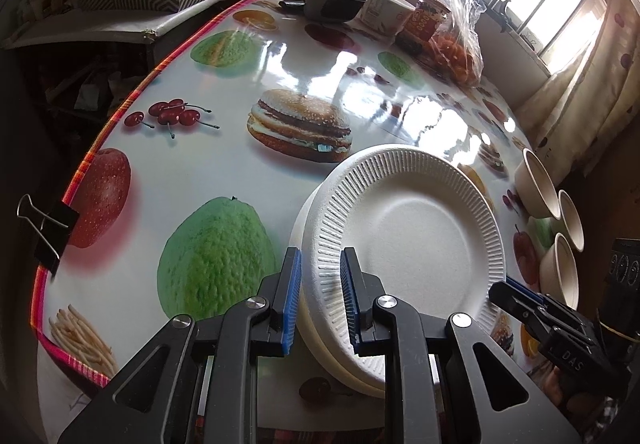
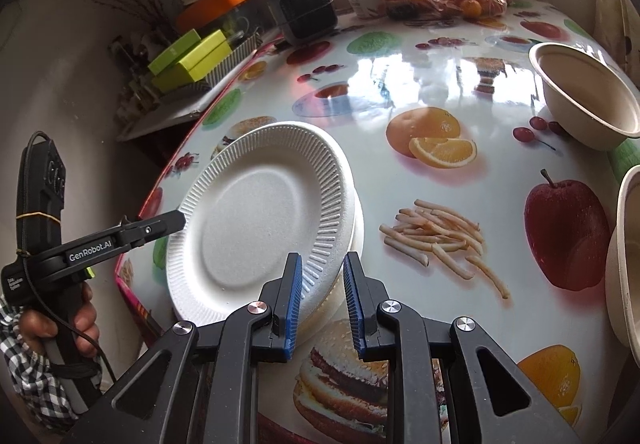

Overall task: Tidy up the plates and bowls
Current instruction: 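Lower the left gripper's plate onto the stack while the right lowers its plate and opens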

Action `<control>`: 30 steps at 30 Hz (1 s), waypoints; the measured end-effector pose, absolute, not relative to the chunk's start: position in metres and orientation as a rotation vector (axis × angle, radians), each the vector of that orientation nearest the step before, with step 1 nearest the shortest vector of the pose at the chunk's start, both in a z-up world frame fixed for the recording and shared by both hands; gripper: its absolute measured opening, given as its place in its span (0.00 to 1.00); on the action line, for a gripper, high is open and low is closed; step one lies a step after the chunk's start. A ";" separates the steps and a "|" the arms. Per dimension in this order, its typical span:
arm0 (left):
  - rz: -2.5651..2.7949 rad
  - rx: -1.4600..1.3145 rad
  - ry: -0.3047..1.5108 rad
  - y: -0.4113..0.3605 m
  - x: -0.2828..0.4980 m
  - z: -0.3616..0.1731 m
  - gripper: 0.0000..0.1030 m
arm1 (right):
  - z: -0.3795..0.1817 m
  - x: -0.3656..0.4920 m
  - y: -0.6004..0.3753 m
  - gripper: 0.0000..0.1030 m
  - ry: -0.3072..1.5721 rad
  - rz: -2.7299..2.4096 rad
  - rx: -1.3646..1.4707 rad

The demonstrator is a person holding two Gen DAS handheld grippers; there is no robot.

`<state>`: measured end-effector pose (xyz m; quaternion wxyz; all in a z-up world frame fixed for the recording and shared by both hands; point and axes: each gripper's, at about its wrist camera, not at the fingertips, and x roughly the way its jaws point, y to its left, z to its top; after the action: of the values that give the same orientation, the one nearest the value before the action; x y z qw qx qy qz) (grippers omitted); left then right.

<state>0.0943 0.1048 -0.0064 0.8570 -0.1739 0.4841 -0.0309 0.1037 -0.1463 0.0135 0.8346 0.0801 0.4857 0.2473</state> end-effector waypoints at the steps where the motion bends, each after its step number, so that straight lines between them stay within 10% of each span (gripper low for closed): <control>1: -0.063 -0.365 1.019 0.105 0.094 -0.007 0.20 | 0.013 0.104 -0.146 0.21 1.030 0.525 0.170; 30: -0.059 -0.372 1.011 0.107 0.090 -0.005 0.20 | 0.014 0.102 -0.144 0.28 1.010 0.507 0.135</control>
<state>0.0900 0.1071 -0.0052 0.8580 -0.1772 0.4813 -0.0282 0.1022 -0.1438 0.0139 0.8424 0.0638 0.4782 0.2402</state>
